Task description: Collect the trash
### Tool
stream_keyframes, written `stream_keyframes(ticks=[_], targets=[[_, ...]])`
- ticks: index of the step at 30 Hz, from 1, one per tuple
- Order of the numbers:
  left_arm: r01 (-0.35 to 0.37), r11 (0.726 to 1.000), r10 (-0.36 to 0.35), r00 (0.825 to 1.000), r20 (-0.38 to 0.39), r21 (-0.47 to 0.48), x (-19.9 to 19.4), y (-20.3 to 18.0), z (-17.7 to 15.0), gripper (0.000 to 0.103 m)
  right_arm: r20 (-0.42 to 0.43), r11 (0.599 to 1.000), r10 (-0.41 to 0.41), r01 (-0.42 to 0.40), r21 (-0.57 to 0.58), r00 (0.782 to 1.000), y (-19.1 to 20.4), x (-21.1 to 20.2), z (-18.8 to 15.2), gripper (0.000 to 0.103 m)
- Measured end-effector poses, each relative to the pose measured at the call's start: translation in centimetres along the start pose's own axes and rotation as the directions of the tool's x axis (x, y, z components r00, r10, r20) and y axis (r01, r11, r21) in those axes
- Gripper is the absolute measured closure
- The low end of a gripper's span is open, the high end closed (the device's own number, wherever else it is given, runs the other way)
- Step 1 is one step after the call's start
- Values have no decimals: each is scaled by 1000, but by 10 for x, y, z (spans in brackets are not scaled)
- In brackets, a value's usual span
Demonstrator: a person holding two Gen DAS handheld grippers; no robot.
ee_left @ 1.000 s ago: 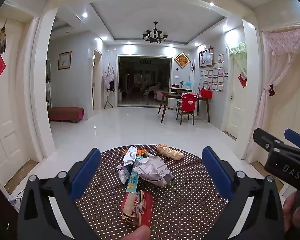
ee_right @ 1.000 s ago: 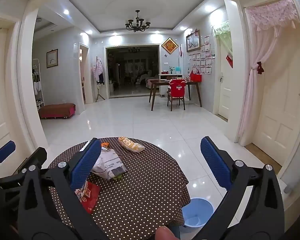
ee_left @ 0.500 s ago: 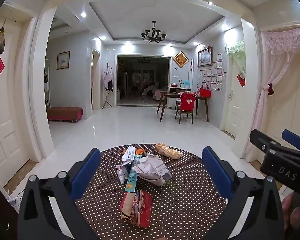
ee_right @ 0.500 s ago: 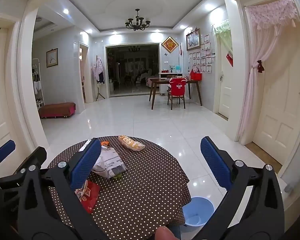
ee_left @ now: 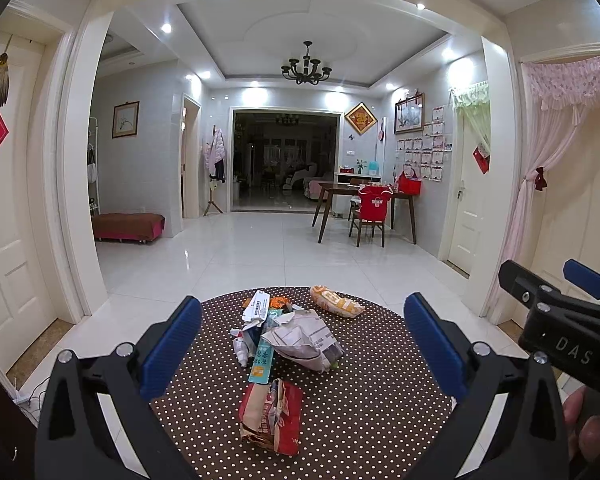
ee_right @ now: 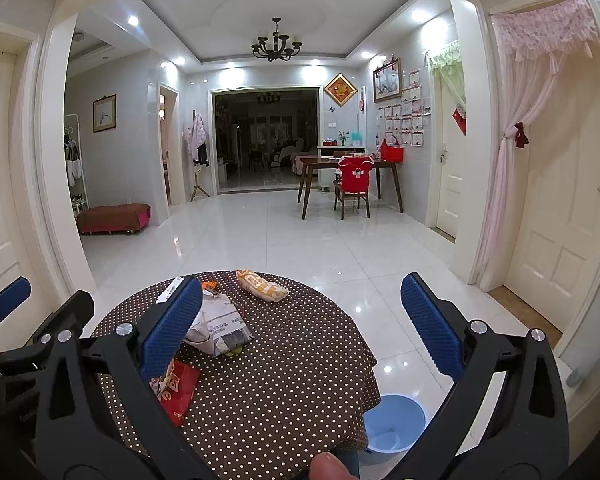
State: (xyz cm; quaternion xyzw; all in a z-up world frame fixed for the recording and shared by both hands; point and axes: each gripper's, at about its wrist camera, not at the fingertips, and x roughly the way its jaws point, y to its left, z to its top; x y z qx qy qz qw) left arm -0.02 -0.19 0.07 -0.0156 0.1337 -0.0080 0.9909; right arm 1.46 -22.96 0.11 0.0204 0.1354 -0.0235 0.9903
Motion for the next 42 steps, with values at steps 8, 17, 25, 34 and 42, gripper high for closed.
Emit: stream_keyframes(ticks=[8, 17, 25, 34, 42], targets=[[2, 1000, -2, 1000, -2, 0, 1, 1, 0, 4, -1, 1000, -9, 9, -3, 1000, 2, 4, -2, 5], [3, 1000, -3, 1000, -8, -4, 2, 1, -1, 4, -2, 1000, -10, 10, -1, 1000, 3, 7, -4, 5], [2, 1000, -2, 1000, -19, 1, 6, 1, -3, 4, -10, 1000, -12, 12, 0, 1000, 4, 11, -8, 5], [-9, 1000, 9, 998, -56, 2, 18, 8, -14, 4, -32, 1000, -25, 25, 3, 999, 3, 21, -11, 5], [-50, 999, 50, 979, -198, 5, 61, 32, -56, 4, -117, 999, -39, 41, 19, 992, -10, 55, -31, 5]])
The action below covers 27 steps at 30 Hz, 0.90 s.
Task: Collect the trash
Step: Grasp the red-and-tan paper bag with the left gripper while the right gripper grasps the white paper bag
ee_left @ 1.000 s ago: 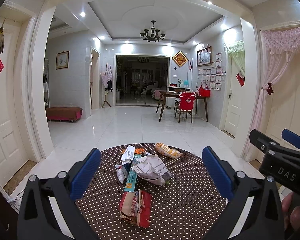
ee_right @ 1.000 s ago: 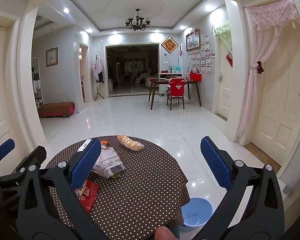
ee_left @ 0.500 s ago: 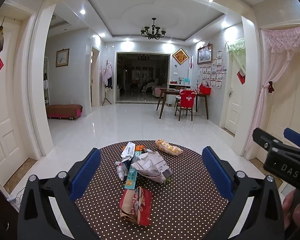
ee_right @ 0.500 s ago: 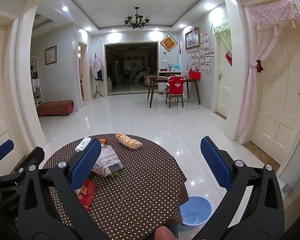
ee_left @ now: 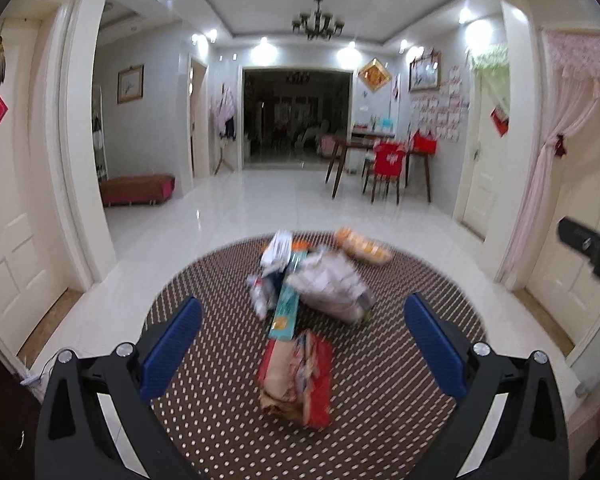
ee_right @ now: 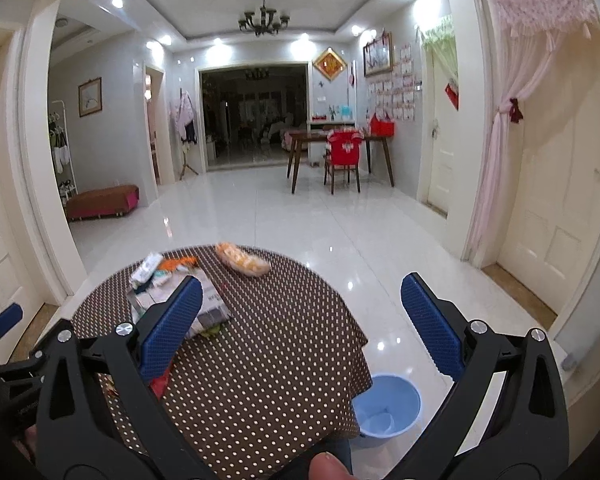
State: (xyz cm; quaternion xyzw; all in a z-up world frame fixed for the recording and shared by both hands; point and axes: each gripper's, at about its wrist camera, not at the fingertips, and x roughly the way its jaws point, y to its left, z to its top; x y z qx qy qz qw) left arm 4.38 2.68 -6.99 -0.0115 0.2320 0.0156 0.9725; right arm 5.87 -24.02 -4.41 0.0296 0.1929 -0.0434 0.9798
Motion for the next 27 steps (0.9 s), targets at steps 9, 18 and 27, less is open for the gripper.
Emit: stream_keyframes(ticks=[9, 18, 27], targets=[[-25, 999, 30, 985, -171, 27, 63, 12, -47, 4, -189, 999, 28, -33, -24, 982, 7, 74, -39, 5], [-21, 998, 36, 959, -280, 57, 125, 11, -68, 4, -331, 997, 55, -72, -41, 942, 16, 133, -67, 5], [96, 995, -88, 940, -329, 8, 146, 14, -73, 41, -368, 978, 169, -202, -54, 914, 42, 164, -74, 5]])
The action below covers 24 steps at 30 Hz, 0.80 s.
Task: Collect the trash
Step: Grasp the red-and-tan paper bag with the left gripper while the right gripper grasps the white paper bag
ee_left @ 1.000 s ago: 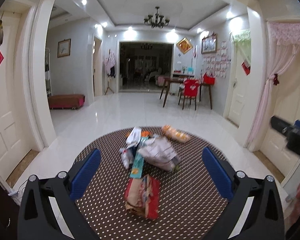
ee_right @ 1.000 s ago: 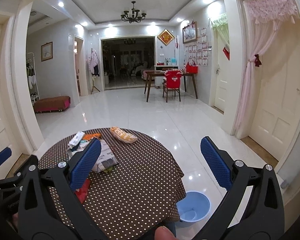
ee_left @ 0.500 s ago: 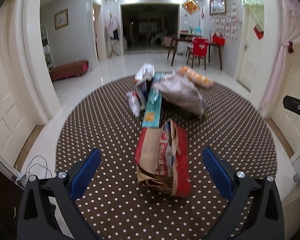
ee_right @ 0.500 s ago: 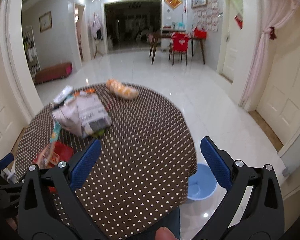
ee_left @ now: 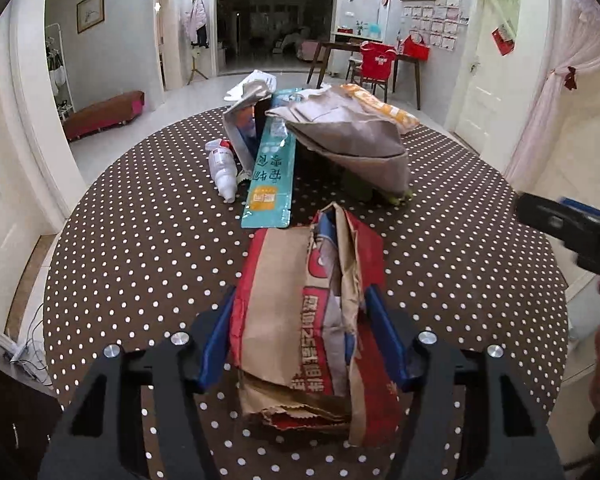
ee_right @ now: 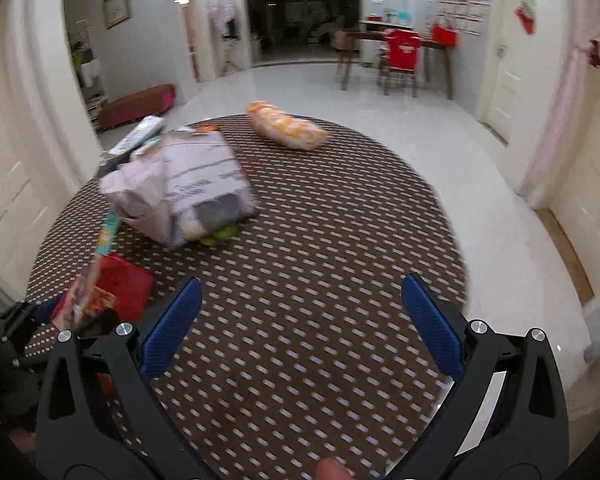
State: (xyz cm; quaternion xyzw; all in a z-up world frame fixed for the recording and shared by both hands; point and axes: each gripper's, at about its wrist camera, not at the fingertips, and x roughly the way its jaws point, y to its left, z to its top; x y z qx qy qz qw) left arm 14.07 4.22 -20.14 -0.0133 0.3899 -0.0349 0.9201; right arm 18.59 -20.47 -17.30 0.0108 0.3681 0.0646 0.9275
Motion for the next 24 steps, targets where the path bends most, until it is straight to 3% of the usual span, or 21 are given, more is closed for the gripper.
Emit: stream_keyframes(ticks=[6, 12, 13, 14, 15, 16, 17, 24], targets=[[5, 998, -4, 1000, 27, -55, -10, 19, -10, 41, -2, 981, 98, -97, -167, 995, 55, 34, 23, 5], [-20, 994, 25, 998, 50, -103, -22, 39, -12, 41, 15, 941, 74, -65, -333, 997, 106, 68, 38, 7], [-21, 993, 27, 998, 51, -113, -23, 43, -12, 41, 8, 936, 60, -54, -348, 998, 110, 76, 40, 14], [-22, 993, 28, 998, 54, -119, -24, 45, -12, 41, -15, 929, 70, -71, -363, 997, 114, 83, 41, 29], [-21, 992, 28, 998, 57, -124, -25, 49, -13, 41, -33, 926, 80, -86, -367, 996, 116, 87, 41, 33], [-19, 992, 27, 998, 61, -128, -26, 51, -13, 41, -32, 924, 76, -83, -373, 997, 117, 89, 41, 43], [-19, 991, 27, 998, 63, -130, -27, 52, -13, 41, -30, 922, 93, -98, -374, 995, 116, 88, 42, 63], [1, 991, 11, 996, 88, -131, -31, 51, -13, 41, -58, 935, 230, -238, -263, 971, 82, 73, 49, 69]])
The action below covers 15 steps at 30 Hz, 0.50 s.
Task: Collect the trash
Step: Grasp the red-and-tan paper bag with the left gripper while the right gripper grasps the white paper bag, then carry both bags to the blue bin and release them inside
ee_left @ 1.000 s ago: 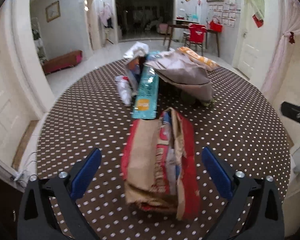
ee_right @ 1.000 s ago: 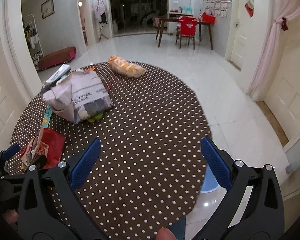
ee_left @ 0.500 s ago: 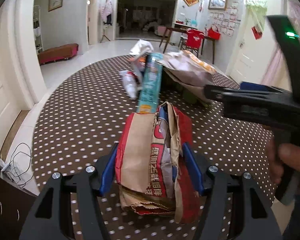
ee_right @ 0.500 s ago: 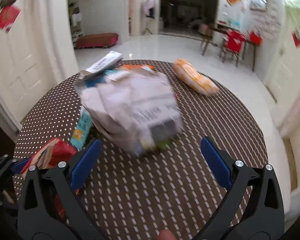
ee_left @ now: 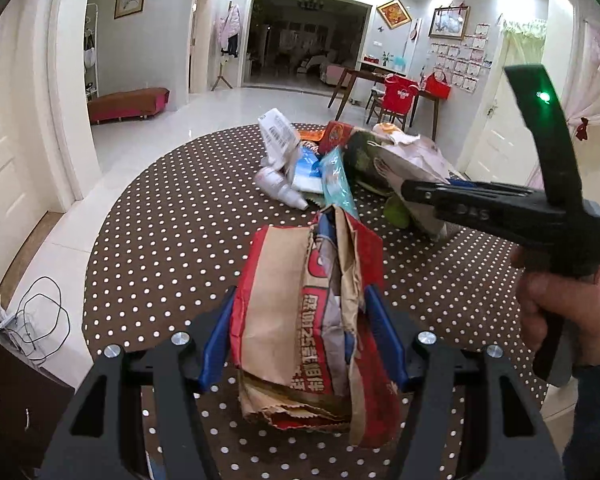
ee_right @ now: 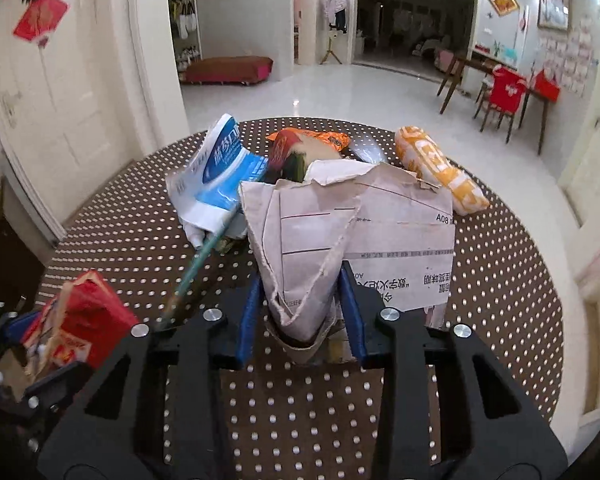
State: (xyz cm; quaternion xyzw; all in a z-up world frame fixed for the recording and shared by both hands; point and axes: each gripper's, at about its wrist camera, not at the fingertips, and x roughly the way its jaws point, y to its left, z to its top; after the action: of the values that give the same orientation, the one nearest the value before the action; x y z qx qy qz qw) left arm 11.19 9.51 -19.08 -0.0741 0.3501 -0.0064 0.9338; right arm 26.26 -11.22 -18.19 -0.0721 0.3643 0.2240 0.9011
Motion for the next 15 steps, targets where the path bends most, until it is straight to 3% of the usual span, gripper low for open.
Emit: stream_keyframes(ticks=[7, 15], targets=[[14, 1000, -15, 1000, 22, 5, -1, -3, -2, 41, 66, 989, 97, -104, 108, 993, -28, -34, -10, 73], [47, 999, -48, 997, 66, 21, -15, -20, 8, 41, 179, 956, 188, -222, 194, 966, -58, -82, -11, 73]])
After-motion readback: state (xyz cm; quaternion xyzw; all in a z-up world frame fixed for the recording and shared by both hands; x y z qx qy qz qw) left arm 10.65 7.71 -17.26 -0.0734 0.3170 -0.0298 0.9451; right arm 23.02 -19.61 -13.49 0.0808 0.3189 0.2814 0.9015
